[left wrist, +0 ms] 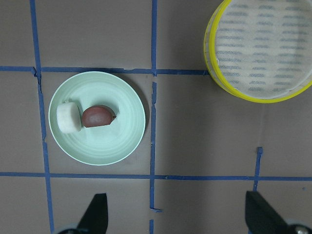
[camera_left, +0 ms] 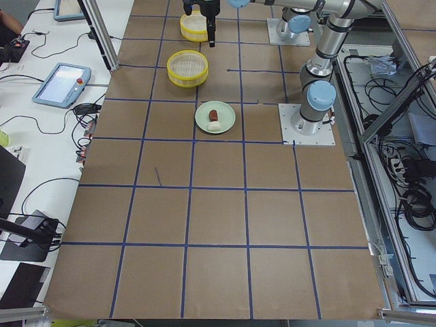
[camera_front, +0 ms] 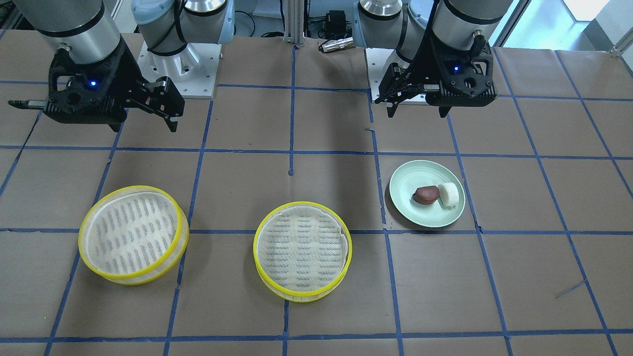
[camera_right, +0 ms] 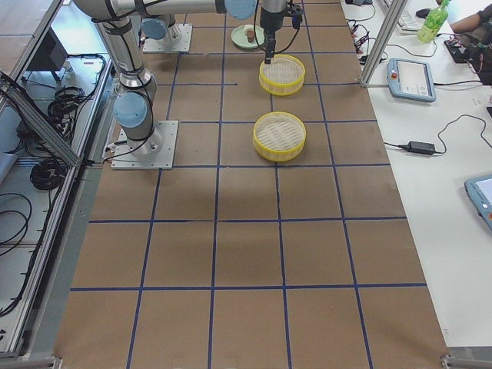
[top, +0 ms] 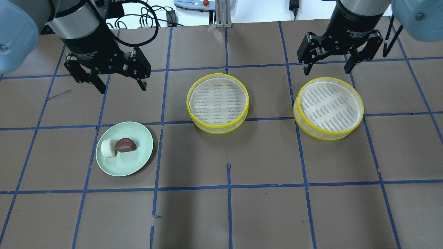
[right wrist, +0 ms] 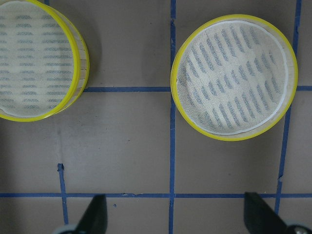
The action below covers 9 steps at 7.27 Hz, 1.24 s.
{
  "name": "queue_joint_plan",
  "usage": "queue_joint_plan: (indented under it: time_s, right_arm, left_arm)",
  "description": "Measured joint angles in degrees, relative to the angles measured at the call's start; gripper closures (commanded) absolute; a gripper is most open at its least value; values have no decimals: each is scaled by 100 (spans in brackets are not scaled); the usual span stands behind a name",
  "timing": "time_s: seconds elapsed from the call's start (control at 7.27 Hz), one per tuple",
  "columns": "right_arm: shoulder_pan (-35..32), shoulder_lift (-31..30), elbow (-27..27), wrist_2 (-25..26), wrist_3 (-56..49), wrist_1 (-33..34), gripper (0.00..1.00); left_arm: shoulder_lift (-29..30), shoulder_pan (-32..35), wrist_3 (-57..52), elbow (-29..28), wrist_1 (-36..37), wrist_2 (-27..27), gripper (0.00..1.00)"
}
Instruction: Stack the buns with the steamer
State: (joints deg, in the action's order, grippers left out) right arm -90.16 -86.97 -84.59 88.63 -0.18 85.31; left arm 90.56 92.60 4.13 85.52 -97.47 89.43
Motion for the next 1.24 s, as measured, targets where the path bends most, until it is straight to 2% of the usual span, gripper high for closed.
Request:
queue_joint_plan:
  time_s: [0.69,0.96,1.24]
  right_arm:
    - [68,60,-47,-10,-123,55,0]
    - [552,263,-84,0,-770,179,0]
    - [1146,677,-227,55,-1508,734,0]
  left_arm:
    - [27,-140,-267,77,-16,41,0]
    - [220,-536,-915,716,285,93,0]
    - [554,-1163,-1874,1797,1529,128,3]
